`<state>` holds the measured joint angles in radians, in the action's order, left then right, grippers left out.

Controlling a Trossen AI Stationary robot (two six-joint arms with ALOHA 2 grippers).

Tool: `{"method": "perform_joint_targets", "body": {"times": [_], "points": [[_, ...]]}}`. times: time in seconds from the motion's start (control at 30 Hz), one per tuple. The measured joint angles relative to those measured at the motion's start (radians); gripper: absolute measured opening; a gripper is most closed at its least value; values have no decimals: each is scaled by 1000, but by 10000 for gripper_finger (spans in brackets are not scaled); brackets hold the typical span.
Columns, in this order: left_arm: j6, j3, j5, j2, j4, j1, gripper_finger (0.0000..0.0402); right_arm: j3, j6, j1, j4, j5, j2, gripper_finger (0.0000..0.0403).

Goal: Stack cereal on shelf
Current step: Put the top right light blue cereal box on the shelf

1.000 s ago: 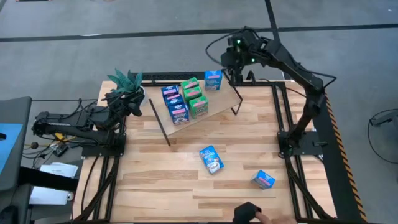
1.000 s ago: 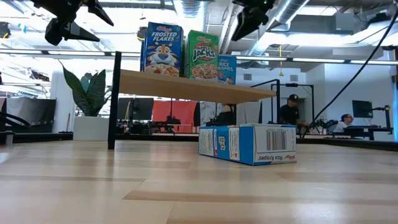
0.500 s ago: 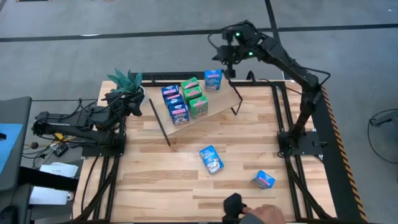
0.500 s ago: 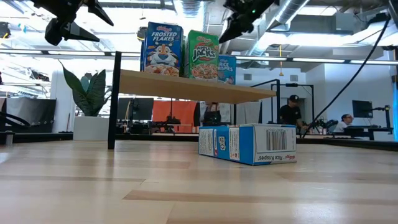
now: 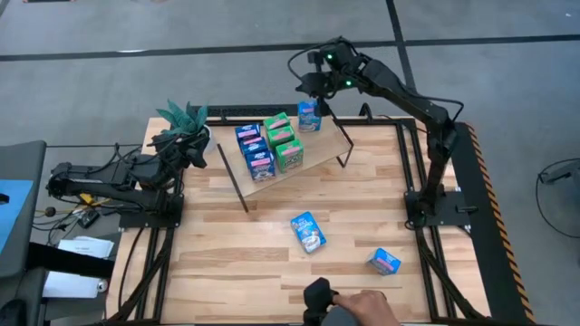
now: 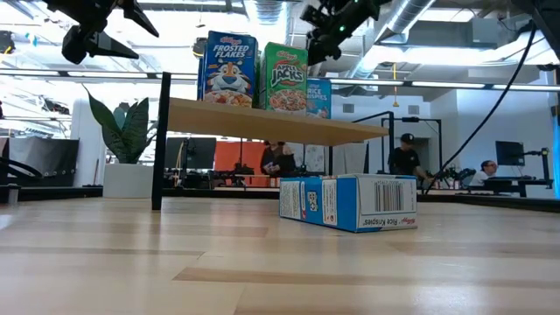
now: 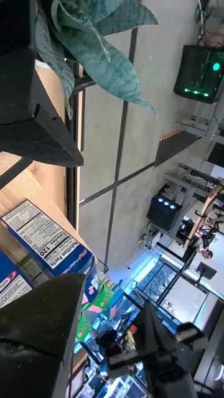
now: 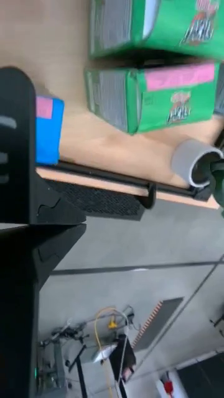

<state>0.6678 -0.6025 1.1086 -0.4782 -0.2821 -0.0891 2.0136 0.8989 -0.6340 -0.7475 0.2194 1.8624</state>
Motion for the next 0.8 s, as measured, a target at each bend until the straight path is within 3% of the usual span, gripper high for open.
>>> {"method": "perform_joint_targets", "body": {"times": [0.8], "points": [[-1,0,3,0,-2,0,283,1,2,10,-87,-33,46,18]]}}
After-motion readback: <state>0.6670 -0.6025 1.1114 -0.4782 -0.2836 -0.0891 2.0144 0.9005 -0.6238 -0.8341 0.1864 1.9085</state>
